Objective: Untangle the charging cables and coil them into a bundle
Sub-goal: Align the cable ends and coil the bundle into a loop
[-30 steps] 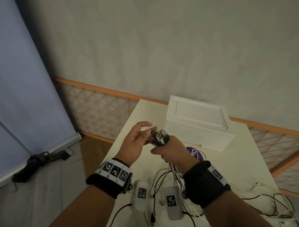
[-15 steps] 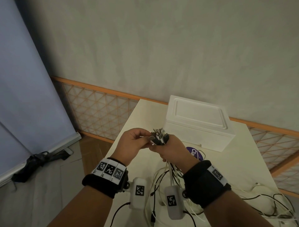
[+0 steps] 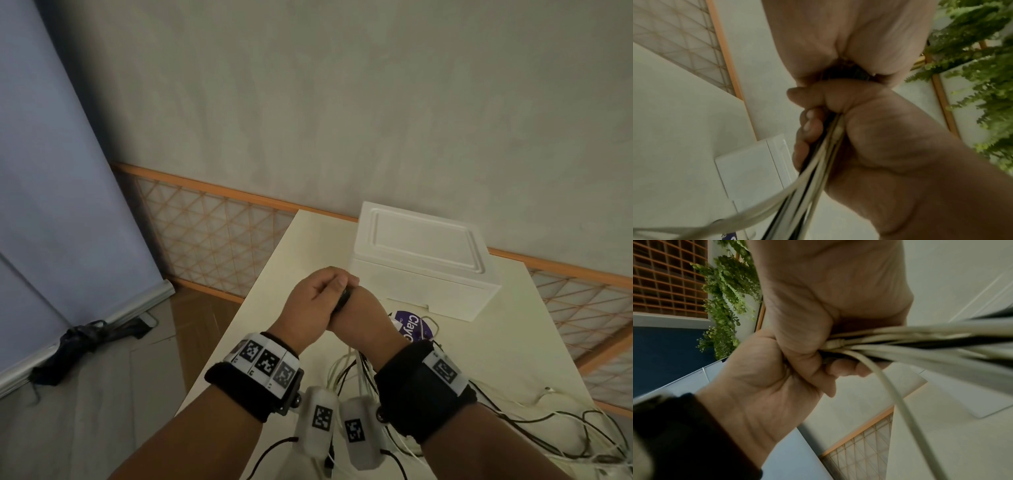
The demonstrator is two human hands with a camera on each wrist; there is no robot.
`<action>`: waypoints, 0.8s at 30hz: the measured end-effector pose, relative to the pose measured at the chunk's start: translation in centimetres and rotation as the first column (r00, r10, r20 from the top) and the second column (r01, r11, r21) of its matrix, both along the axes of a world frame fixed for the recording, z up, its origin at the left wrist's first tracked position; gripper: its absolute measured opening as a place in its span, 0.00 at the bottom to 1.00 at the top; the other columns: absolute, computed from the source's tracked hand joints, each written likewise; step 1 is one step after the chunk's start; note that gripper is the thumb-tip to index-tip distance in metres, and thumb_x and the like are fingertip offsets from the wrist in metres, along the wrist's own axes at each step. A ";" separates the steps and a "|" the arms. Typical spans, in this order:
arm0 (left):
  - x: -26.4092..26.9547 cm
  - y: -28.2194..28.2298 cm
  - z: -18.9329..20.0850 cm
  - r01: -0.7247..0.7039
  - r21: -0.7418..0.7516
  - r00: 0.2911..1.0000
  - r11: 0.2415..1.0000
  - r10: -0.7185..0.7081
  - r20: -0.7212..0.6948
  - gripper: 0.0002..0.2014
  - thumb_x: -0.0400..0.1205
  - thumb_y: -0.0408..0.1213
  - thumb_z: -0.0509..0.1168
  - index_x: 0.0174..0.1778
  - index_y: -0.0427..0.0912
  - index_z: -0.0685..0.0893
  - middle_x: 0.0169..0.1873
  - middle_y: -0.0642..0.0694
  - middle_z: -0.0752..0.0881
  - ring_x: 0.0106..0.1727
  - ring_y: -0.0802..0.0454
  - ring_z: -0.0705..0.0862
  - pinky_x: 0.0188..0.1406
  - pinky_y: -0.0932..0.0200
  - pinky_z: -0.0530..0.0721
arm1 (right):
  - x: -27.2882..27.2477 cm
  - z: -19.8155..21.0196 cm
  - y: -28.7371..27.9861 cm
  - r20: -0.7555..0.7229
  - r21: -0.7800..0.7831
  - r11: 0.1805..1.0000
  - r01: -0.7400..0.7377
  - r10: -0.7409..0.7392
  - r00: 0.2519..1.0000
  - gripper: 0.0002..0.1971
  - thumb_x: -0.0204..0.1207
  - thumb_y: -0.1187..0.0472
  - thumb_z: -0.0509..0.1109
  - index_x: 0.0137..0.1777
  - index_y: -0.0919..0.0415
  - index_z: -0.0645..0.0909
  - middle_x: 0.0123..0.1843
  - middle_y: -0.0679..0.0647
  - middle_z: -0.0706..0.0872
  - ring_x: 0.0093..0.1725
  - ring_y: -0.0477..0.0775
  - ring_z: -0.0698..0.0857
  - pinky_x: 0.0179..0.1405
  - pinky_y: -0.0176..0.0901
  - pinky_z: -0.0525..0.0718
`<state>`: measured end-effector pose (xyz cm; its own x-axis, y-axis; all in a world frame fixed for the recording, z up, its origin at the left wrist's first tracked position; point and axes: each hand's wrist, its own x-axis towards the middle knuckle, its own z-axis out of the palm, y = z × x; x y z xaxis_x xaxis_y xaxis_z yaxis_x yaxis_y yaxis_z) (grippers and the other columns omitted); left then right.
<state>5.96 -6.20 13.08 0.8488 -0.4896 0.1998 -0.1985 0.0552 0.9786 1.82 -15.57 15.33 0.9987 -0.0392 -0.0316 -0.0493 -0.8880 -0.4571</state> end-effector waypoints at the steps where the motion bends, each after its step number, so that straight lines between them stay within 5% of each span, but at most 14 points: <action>1: -0.1 -0.2 0.1 -0.003 0.020 0.999 1.000 0.002 0.039 0.13 0.82 0.42 0.55 0.44 0.51 0.86 0.51 0.51 0.89 0.57 0.57 0.84 0.64 0.52 0.80 | -0.1 0.2 0.0 0.010 -0.034 0.999 -0.016 0.017 1.000 0.15 0.83 0.63 0.57 0.61 0.66 0.81 0.55 0.61 0.85 0.60 0.60 0.81 0.55 0.44 0.75; 4: -0.1 0.0 0.0 0.047 0.012 0.998 0.999 -0.047 0.040 0.15 0.82 0.49 0.53 0.46 0.50 0.85 0.54 0.50 0.88 0.60 0.55 0.83 0.65 0.49 0.80 | 0.5 -0.7 -0.3 -0.024 -0.172 0.985 -0.030 0.026 0.999 0.12 0.81 0.60 0.58 0.55 0.62 0.82 0.48 0.58 0.86 0.55 0.58 0.83 0.45 0.40 0.75; 6: 0.3 0.5 0.4 0.100 -0.013 0.994 0.995 -0.100 -0.049 0.21 0.78 0.60 0.54 0.45 0.50 0.86 0.55 0.50 0.88 0.61 0.51 0.84 0.62 0.49 0.81 | 0.6 -1.0 -0.4 -0.005 -0.154 0.987 0.049 -0.050 0.999 0.02 0.76 0.62 0.63 0.44 0.57 0.77 0.34 0.50 0.78 0.44 0.55 0.83 0.33 0.36 0.73; 8: 0.6 0.7 0.8 0.093 -0.066 0.979 0.993 -0.104 -0.178 0.22 0.73 0.63 0.58 0.41 0.48 0.87 0.54 0.47 0.89 0.59 0.47 0.85 0.58 0.48 0.81 | 0.5 -0.8 -0.2 0.008 -0.101 0.988 0.120 -0.120 0.993 0.04 0.73 0.64 0.65 0.40 0.56 0.73 0.29 0.46 0.71 0.37 0.52 0.79 0.32 0.39 0.75; 11: 0.5 0.2 1.3 -0.012 -0.097 0.940 0.995 -0.022 -0.341 0.18 0.74 0.52 0.63 0.33 0.40 0.84 0.47 0.44 0.91 0.52 0.44 0.86 0.53 0.46 0.80 | 0.2 -0.8 0.4 0.034 -0.186 0.979 0.080 -0.075 0.997 0.05 0.74 0.63 0.64 0.48 0.59 0.79 0.38 0.52 0.81 0.43 0.55 0.83 0.39 0.44 0.79; 13: 0.4 -0.2 1.2 -0.099 0.037 0.962 0.994 0.106 -0.253 0.16 0.78 0.46 0.65 0.34 0.36 0.81 0.44 0.44 0.91 0.50 0.45 0.87 0.55 0.44 0.81 | 0.1 -1.1 0.6 0.063 -0.212 0.976 0.047 -0.035 0.997 0.09 0.77 0.60 0.64 0.54 0.60 0.80 0.47 0.55 0.86 0.48 0.57 0.86 0.41 0.45 0.81; 17: -0.2 -0.3 0.9 -0.131 0.147 0.986 0.980 0.144 -0.082 0.08 0.86 0.39 0.58 0.50 0.45 0.83 0.50 0.54 0.88 0.55 0.57 0.84 0.53 0.63 0.78 | 0.2 -1.3 0.7 0.014 -0.316 0.946 -0.071 0.079 0.997 0.14 0.81 0.64 0.56 0.63 0.64 0.77 0.60 0.61 0.83 0.58 0.58 0.82 0.50 0.46 0.77; 20: 0.0 -0.2 0.7 -0.042 0.219 0.998 0.975 0.053 -0.044 0.18 0.86 0.51 0.57 0.70 0.52 0.77 0.66 0.57 0.80 0.69 0.59 0.76 0.63 0.66 0.70 | 0.5 -1.3 0.3 0.045 -0.194 0.980 -0.048 0.058 0.997 0.16 0.82 0.63 0.55 0.64 0.64 0.78 0.62 0.61 0.83 0.61 0.58 0.81 0.58 0.47 0.77; 22: 0.5 0.6 0.6 0.142 0.039 0.975 0.989 -0.133 -0.179 0.33 0.75 0.65 0.65 0.75 0.56 0.70 0.74 0.57 0.74 0.75 0.57 0.71 0.70 0.60 0.70 | 0.4 -1.3 -0.1 0.048 -0.068 0.998 0.018 -0.015 0.999 0.11 0.76 0.63 0.62 0.53 0.63 0.82 0.50 0.59 0.86 0.51 0.57 0.84 0.48 0.46 0.81; 24: 1.5 1.5 0.1 0.170 -0.311 0.892 0.935 -0.280 -0.354 0.49 0.58 0.65 0.78 0.74 0.57 0.68 0.74 0.53 0.73 0.74 0.53 0.72 0.68 0.56 0.77 | 0.2 -0.9 -0.8 0.059 0.206 0.967 0.152 -0.167 0.984 0.01 0.68 0.65 0.69 0.39 0.61 0.81 0.34 0.53 0.84 0.35 0.52 0.83 0.35 0.45 0.79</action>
